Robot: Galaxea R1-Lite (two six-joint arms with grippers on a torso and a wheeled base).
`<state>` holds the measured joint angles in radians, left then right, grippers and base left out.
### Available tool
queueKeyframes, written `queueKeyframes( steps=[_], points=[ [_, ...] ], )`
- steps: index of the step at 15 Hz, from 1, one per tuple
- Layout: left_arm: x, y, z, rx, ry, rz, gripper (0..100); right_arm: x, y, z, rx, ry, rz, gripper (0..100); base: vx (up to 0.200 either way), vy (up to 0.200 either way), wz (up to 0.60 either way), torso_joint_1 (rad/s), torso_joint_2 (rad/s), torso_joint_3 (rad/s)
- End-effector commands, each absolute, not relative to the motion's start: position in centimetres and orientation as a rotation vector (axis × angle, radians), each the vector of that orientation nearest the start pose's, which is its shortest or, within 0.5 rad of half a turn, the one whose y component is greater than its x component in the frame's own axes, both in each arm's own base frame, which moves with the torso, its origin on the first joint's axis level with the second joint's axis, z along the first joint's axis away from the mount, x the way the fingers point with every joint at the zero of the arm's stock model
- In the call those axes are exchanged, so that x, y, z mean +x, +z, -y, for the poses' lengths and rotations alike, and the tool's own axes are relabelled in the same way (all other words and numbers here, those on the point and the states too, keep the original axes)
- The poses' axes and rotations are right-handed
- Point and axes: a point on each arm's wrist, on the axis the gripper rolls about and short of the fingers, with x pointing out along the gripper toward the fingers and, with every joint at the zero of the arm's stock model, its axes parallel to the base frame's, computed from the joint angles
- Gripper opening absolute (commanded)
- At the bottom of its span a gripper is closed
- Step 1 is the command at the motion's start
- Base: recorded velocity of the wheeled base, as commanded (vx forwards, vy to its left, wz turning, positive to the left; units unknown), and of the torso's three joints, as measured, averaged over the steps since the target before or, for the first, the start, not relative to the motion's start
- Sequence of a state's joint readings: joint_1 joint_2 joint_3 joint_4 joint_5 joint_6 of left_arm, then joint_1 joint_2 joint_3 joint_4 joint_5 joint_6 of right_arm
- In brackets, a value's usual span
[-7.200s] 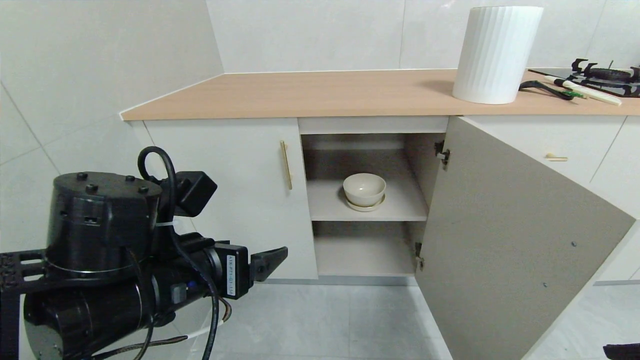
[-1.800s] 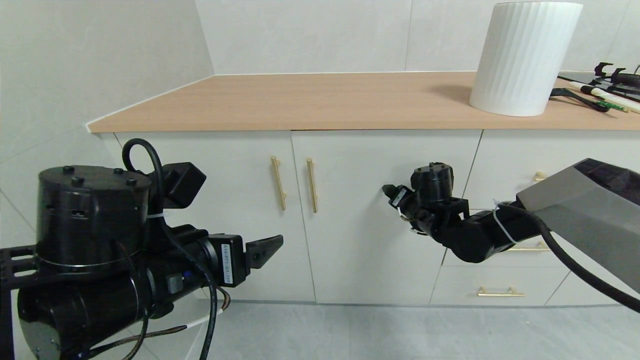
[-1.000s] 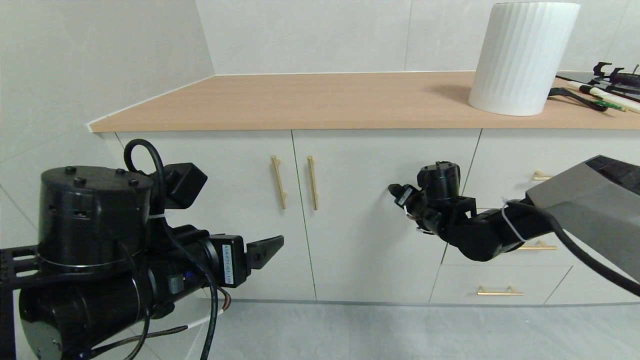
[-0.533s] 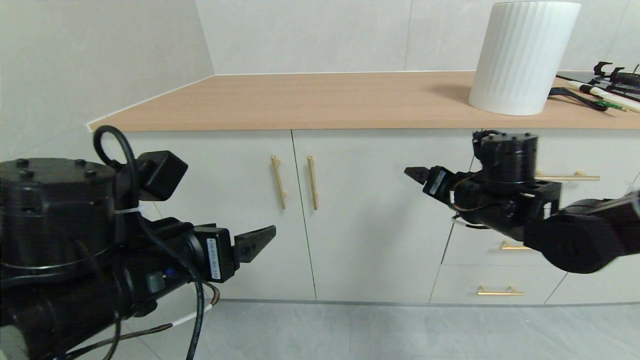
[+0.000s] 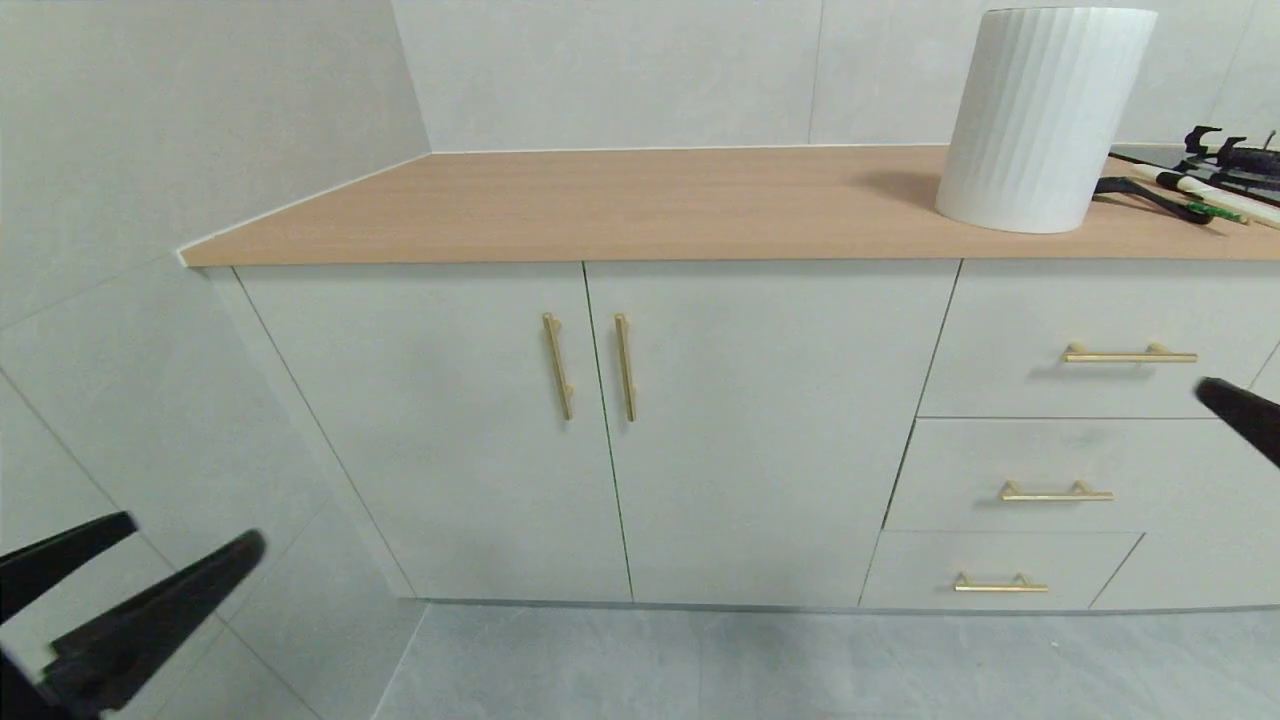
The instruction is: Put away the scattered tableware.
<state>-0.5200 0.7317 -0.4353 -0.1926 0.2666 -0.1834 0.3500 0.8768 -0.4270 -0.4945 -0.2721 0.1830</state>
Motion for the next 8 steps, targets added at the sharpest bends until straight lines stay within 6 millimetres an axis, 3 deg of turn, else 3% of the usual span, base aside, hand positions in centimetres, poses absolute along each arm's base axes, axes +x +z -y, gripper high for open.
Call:
queueKeyframes(
  steps=[1, 2, 3, 4, 6, 8],
  points=[
    [-1.4, 18.7, -1.2, -0.135, -0.126, 0.057, 100, -1.0, 19.5, 0.9, 0.132, -0.052, 0.172, 100, 0.000, 0.000, 0.00, 0.000, 0.00, 0.000],
    [-2.3, 18.2, -1.5, -0.121, -0.108, 0.080, 100, -2.5, 18.6, 1.2, 0.125, -0.070, 0.169, 100, 0.000, 0.000, 0.00, 0.000, 0.00, 0.000],
    [-2.3, 18.2, -1.5, -0.121, -0.108, 0.080, 100, -2.5, 18.6, 1.2, 0.125, -0.070, 0.169, 100, 0.000, 0.000, 0.00, 0.000, 0.00, 0.000],
    [-4.4, 17.4, -1.9, -0.116, -0.029, 0.168, 100, -5.1, 16.7, 1.8, 0.127, -0.150, 0.143, 100, 0.000, 0.000, 0.00, 0.000, 0.00, 0.000],
    [-5.1, 17.1, -1.8, -0.102, 0.027, 0.206, 100, -5.2, 16.9, 2.0, 0.128, -0.265, 0.151, 100, 0.000, 0.000, 0.00, 0.000, 0.00, 0.000],
    [-4.5, 16.1, -1.3, -0.088, 0.112, 0.174, 100, -4.7, 15.7, 1.5, 0.080, -0.344, 0.103, 100, 0.000, 0.000, 0.00, 0.000, 0.00, 0.000]
  ],
)
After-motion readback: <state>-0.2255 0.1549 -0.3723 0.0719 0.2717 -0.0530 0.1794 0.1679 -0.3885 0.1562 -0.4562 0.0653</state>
